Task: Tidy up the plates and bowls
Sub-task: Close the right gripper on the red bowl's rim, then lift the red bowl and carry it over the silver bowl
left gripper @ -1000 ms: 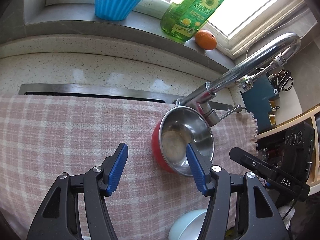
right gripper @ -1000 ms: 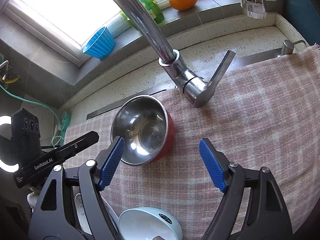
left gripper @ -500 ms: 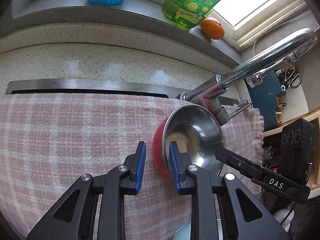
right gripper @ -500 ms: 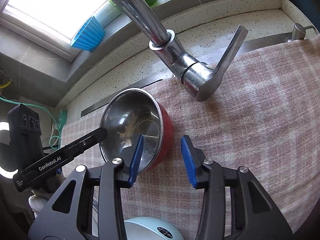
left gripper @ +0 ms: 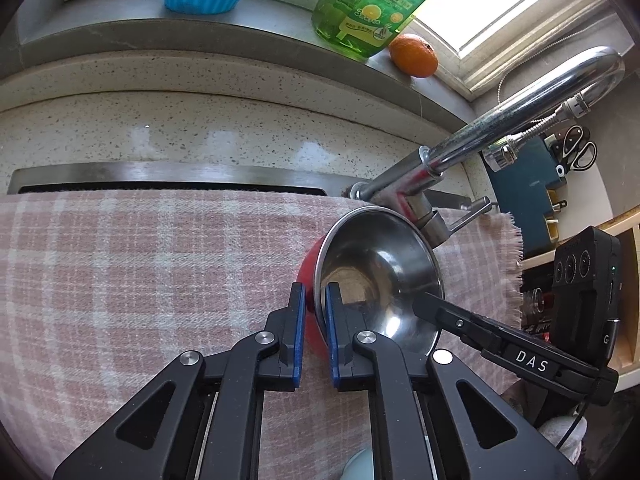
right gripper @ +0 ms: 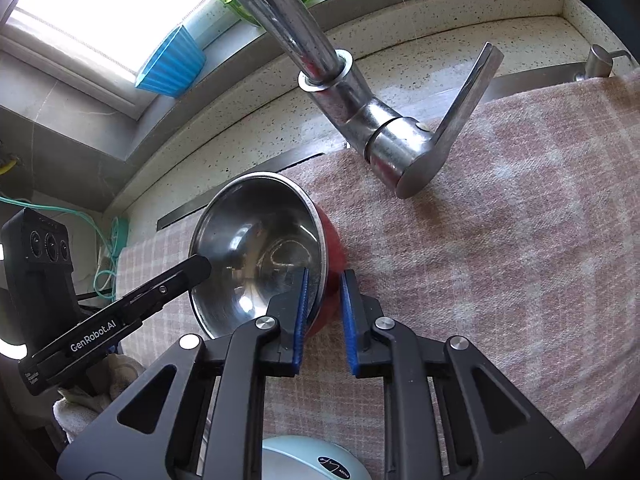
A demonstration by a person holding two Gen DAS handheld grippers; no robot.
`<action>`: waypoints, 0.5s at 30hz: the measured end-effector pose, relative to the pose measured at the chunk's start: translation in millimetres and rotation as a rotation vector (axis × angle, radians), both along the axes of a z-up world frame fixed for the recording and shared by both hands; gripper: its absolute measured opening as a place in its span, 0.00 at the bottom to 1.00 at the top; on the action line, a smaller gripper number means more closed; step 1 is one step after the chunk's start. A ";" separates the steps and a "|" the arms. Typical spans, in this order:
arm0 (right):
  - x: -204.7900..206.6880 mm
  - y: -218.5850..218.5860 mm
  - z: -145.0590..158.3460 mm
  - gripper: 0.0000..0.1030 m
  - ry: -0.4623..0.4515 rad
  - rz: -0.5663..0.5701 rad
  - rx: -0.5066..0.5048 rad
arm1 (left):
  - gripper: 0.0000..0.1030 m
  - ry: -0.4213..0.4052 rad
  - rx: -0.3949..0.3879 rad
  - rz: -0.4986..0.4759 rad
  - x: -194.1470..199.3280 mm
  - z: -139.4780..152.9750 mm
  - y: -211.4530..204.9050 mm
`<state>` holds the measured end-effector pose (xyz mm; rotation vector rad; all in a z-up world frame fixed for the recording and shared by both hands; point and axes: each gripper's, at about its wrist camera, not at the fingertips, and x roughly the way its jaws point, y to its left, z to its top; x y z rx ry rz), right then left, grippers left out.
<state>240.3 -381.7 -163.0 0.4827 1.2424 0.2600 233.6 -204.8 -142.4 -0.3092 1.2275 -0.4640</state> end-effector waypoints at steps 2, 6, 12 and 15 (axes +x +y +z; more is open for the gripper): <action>-3.5 0.7 4.8 0.16 -0.005 0.004 0.004 | 0.08 -0.010 -0.004 0.001 -3.0 5.2 2.2; -12.7 6.8 19.8 0.16 -0.029 0.020 0.001 | 0.08 -0.038 -0.010 0.001 -12.2 18.6 8.2; -30.9 22.7 43.9 0.16 -0.065 0.059 -0.004 | 0.08 -0.074 -0.032 0.018 -30.7 39.6 26.5; -40.2 33.2 55.4 0.16 -0.080 0.079 -0.002 | 0.08 -0.090 -0.040 0.030 -41.1 47.7 38.4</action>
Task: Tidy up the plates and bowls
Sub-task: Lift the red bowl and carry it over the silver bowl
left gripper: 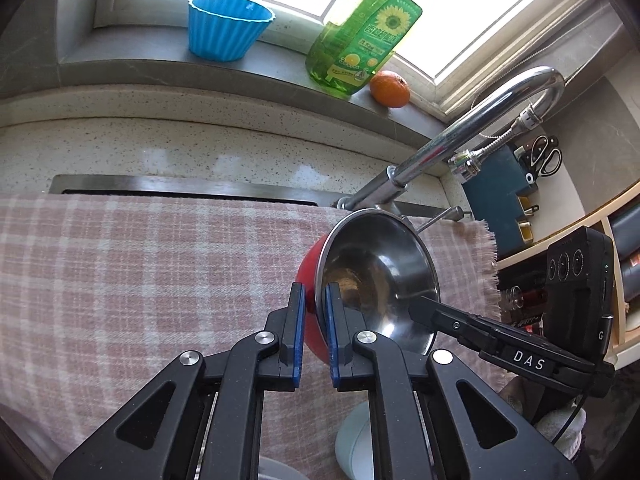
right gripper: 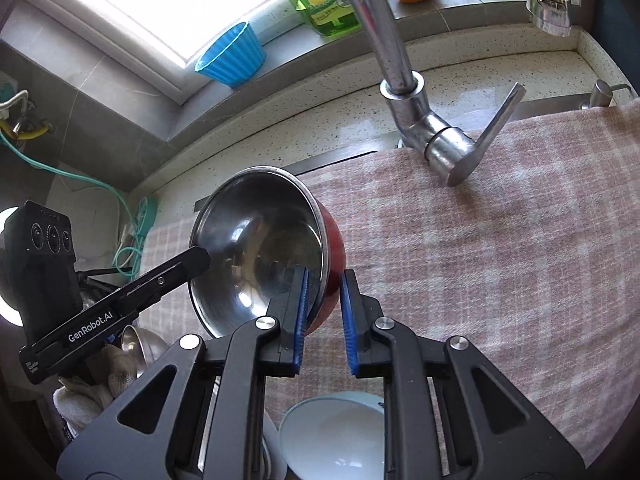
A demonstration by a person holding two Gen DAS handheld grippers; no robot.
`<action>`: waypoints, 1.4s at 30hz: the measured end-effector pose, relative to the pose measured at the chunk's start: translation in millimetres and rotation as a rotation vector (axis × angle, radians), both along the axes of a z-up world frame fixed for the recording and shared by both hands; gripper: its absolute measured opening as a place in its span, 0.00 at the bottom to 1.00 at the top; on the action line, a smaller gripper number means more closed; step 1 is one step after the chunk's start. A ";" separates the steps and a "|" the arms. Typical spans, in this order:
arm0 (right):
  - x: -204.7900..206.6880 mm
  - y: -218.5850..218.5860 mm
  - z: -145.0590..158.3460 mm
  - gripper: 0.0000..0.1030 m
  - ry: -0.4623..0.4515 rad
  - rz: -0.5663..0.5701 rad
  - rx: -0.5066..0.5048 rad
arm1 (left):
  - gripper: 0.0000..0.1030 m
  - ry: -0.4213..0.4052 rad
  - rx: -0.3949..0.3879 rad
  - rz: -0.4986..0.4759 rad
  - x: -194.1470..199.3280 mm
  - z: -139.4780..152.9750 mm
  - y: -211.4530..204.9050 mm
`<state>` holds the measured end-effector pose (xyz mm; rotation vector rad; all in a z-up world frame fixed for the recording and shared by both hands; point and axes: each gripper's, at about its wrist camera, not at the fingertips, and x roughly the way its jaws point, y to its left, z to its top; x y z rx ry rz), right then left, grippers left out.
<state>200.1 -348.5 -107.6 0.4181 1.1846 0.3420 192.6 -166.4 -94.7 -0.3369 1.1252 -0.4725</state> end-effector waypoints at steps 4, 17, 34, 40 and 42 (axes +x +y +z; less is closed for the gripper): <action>-10.2 18.3 13.7 0.16 -0.017 0.030 -0.002 | 0.08 -0.017 -0.016 0.023 -14.3 10.0 17.5; -43.4 84.7 37.8 0.16 -0.056 0.145 0.007 | 0.08 -0.059 -0.032 0.108 -64.8 30.5 78.0; -69.7 202.9 39.4 0.16 -0.052 0.369 0.013 | 0.08 -0.068 -0.036 0.301 -122.4 37.0 180.2; -78.6 240.0 32.3 0.16 -0.043 0.445 0.003 | 0.08 -0.059 -0.029 0.358 -143.0 32.9 211.3; -81.7 250.4 28.6 0.16 -0.040 0.469 -0.004 | 0.08 -0.053 -0.028 0.375 -148.9 30.2 220.6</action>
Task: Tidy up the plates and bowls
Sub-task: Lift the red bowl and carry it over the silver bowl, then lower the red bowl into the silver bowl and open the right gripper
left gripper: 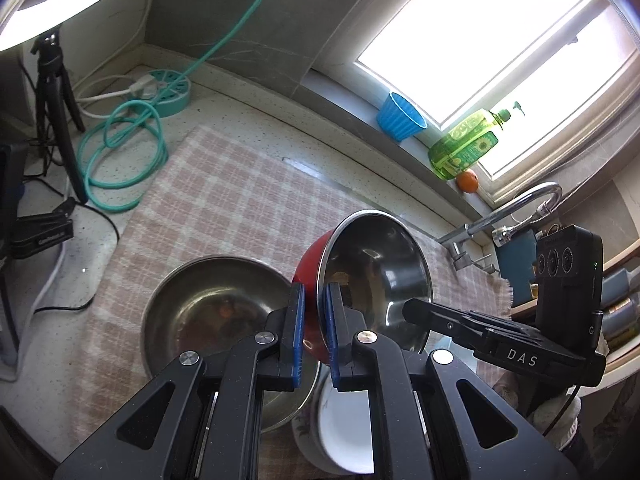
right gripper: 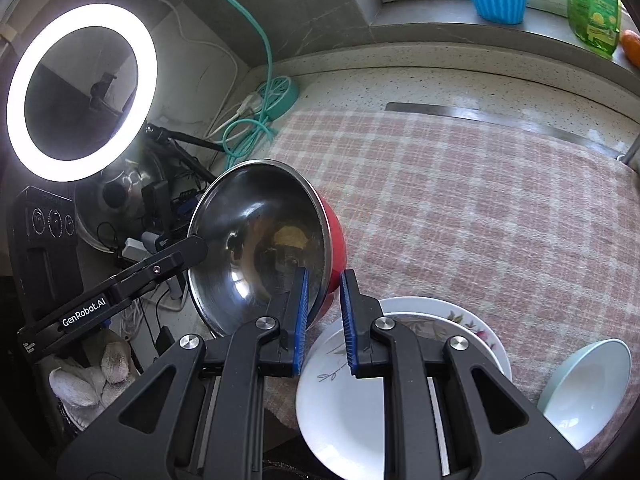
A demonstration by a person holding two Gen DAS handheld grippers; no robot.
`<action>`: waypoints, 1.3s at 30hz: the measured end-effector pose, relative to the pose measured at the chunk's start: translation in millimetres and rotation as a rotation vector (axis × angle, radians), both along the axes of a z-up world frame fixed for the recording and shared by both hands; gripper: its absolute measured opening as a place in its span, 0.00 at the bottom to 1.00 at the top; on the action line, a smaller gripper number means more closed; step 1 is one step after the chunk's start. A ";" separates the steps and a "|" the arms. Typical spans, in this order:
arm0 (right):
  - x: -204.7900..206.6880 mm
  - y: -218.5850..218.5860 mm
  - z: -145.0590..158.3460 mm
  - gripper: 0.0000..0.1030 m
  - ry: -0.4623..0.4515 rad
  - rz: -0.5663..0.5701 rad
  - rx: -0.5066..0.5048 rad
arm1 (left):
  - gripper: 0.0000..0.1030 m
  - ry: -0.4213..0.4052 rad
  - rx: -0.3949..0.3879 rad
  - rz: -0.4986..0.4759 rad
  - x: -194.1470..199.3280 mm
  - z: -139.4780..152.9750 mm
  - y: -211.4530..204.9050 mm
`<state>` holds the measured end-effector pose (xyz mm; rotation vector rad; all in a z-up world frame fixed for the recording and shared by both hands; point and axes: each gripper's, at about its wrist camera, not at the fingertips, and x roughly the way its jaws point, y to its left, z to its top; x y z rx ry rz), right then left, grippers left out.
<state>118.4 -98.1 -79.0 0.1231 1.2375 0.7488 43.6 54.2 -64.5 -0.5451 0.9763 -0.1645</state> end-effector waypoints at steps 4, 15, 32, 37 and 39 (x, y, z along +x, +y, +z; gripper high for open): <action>-5.6 18.4 -8.9 0.16 0.001 0.042 -0.023 | 0.08 0.015 0.006 0.029 -10.1 -6.8 15.0; -17.0 60.2 -39.3 0.16 0.019 0.117 -0.101 | 0.08 0.079 0.048 0.063 -28.0 -31.0 38.6; -25.5 89.6 -53.4 0.18 -0.037 0.185 -0.220 | 0.08 0.163 0.129 0.037 -28.8 -55.1 40.9; -26.1 93.9 -52.9 0.18 -0.047 0.205 -0.251 | 0.08 0.170 0.144 0.029 -27.8 -56.8 39.4; -26.5 95.7 -52.7 0.20 -0.050 0.212 -0.259 | 0.08 0.175 0.146 0.029 -27.1 -57.9 39.3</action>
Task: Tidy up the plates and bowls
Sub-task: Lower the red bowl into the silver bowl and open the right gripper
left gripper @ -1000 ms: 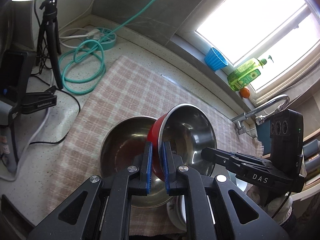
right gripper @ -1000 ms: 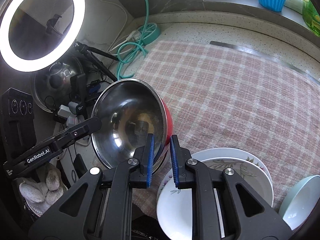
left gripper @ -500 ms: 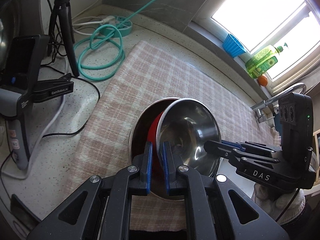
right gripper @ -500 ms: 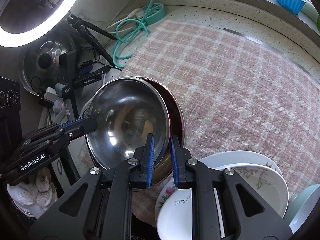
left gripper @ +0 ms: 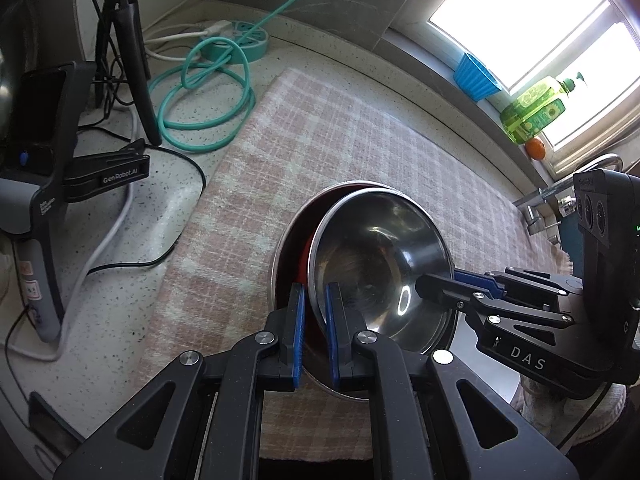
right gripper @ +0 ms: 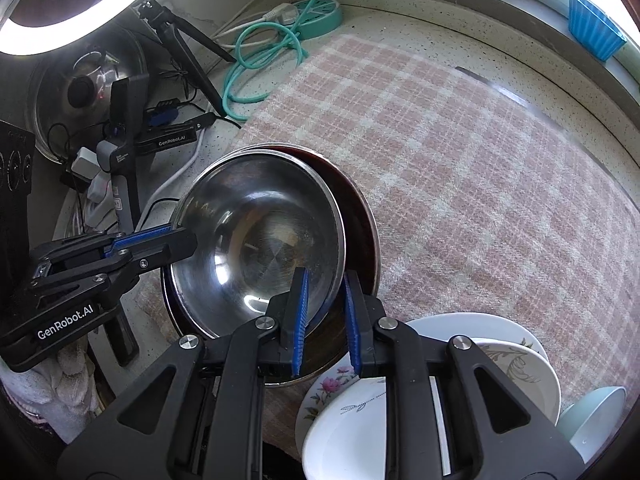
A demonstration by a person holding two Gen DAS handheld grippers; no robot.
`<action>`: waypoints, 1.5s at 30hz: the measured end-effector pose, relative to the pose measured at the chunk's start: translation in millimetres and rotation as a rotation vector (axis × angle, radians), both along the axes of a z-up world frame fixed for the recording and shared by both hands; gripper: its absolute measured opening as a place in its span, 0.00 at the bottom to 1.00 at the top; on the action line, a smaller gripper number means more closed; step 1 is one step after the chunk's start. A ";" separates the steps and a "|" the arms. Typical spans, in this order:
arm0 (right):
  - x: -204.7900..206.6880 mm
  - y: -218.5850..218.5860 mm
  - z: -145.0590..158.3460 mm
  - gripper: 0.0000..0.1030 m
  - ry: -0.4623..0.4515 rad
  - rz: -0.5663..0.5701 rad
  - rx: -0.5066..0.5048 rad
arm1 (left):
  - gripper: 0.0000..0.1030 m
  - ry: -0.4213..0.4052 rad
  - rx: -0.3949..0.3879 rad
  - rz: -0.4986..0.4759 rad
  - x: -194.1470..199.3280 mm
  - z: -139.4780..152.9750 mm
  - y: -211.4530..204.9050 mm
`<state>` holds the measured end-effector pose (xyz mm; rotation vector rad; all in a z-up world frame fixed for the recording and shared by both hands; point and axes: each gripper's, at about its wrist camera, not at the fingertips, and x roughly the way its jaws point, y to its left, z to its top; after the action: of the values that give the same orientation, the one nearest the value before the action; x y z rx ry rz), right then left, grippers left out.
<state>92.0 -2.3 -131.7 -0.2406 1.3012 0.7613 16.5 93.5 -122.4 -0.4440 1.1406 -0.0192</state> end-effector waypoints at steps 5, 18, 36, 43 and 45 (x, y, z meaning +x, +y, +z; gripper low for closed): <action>-1.6 4.8 0.4 0.30 0.001 0.019 -0.006 | 0.08 0.016 0.002 -0.006 1.1 -2.3 -1.8; 3.3 3.2 5.3 0.44 0.038 0.003 0.042 | 0.13 0.014 0.006 -0.001 0.0 -1.2 -0.1; 11.1 -43.7 51.8 0.79 -0.014 -0.097 0.180 | 0.50 -0.082 0.025 -0.016 -2.8 34.8 -10.0; 25.4 -83.7 58.6 0.82 0.008 -0.200 0.221 | 0.67 -0.103 0.038 -0.045 2.4 44.6 -24.4; 27.6 -95.7 61.0 0.82 0.001 -0.225 0.230 | 0.67 -0.103 0.040 -0.050 4.6 46.3 -29.6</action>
<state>119.5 -98.0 -70.6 0.0900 1.2064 0.7103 21.1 63.9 -76.1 -0.3747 1.0484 -0.0619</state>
